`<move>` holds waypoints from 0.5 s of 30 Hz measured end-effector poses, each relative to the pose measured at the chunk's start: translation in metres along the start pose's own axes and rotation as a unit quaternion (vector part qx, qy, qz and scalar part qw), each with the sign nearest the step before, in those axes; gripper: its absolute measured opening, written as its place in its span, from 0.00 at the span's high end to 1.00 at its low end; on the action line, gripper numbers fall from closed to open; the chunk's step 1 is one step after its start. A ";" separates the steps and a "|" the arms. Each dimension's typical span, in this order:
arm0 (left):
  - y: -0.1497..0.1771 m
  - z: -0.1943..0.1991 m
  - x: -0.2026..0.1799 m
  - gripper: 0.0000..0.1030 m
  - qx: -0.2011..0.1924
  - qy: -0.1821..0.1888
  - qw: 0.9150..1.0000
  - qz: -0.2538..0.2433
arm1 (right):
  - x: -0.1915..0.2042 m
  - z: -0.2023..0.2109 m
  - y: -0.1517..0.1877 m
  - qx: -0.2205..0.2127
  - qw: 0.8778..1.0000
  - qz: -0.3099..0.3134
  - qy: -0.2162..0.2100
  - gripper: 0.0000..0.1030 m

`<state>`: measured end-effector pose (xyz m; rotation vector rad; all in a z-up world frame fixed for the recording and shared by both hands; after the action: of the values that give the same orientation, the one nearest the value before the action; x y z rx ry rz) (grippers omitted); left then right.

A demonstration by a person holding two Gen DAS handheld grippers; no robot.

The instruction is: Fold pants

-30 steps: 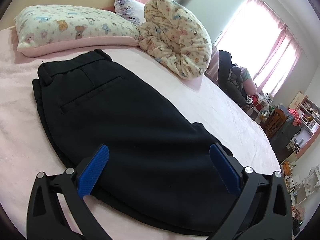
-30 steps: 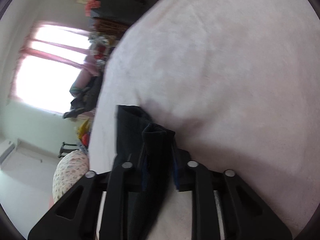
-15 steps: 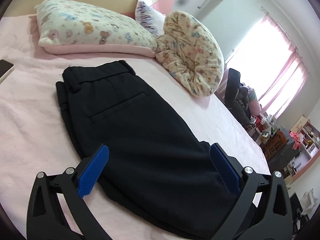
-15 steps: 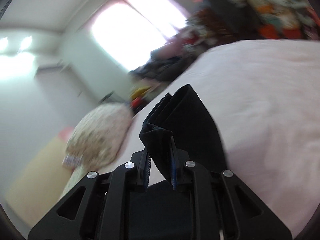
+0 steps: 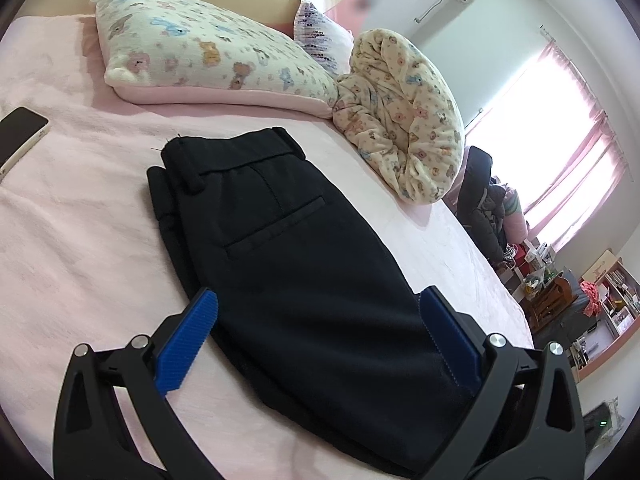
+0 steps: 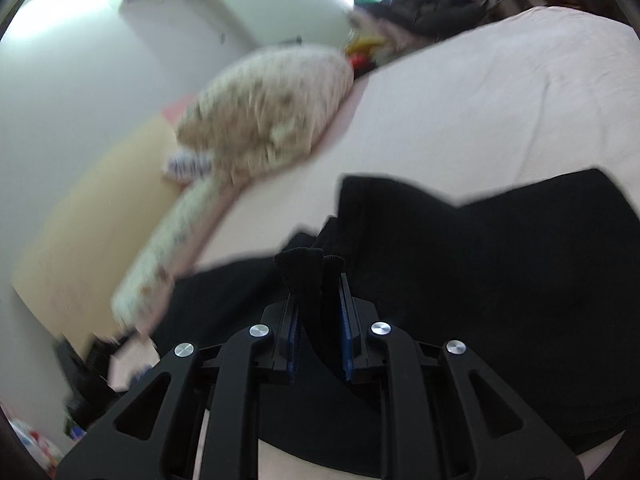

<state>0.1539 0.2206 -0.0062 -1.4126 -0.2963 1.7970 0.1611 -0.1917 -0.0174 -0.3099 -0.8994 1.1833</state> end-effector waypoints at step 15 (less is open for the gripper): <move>-0.001 0.008 0.002 0.02 0.001 0.006 1.000 0.003 | 0.051 -0.027 0.024 0.012 0.990 0.126 0.069 0.82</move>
<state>0.1475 0.2250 -0.0043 -1.4237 -0.2842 1.7923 0.1702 -0.1307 -0.0270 -0.4912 -0.7383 1.3857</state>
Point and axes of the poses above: each gripper's, at about its wrist camera, not at the fingertips, and z roughly against the way its jaws point, x to its left, y to its underside, the point moved 4 cm from there along -z, roughly the way its jaws point, and after that the axes turned 15 degrees about y, right-handed, at the moved point
